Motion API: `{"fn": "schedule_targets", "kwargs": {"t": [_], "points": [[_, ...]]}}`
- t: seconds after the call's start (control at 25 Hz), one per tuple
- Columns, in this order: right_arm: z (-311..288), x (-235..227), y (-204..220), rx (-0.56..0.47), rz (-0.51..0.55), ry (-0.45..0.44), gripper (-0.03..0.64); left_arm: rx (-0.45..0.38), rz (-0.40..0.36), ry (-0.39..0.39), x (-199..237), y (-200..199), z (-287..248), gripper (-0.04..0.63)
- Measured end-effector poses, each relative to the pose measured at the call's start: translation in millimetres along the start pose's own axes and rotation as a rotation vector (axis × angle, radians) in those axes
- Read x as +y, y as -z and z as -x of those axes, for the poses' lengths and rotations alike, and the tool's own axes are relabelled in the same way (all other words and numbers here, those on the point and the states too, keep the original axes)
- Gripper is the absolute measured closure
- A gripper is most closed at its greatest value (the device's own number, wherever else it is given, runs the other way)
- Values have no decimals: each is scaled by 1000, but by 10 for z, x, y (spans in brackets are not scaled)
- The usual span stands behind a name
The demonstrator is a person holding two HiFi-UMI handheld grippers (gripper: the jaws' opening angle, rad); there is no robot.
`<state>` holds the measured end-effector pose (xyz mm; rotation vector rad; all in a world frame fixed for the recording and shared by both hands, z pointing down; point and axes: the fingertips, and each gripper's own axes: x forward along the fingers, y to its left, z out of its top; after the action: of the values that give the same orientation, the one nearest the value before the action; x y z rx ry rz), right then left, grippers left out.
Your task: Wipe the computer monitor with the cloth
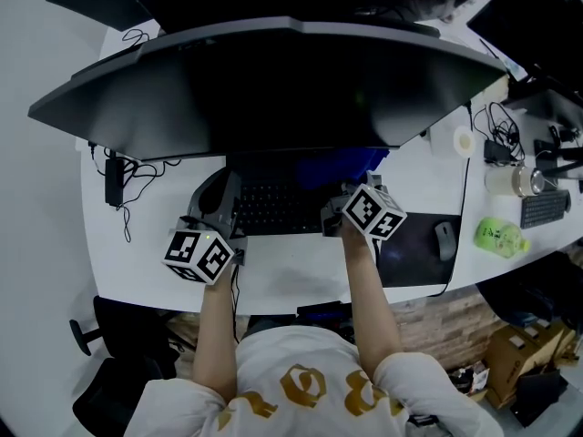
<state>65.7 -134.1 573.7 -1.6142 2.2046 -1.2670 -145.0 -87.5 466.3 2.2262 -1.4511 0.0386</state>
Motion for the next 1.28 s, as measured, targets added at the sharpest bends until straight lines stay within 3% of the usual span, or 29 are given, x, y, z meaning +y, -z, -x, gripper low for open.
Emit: {"fn": "schedule_targets", "kwargs": {"t": [1.28], "points": [[-312, 544, 450, 28, 12, -56, 552, -15, 4, -11, 512, -124, 331, 595]]}}
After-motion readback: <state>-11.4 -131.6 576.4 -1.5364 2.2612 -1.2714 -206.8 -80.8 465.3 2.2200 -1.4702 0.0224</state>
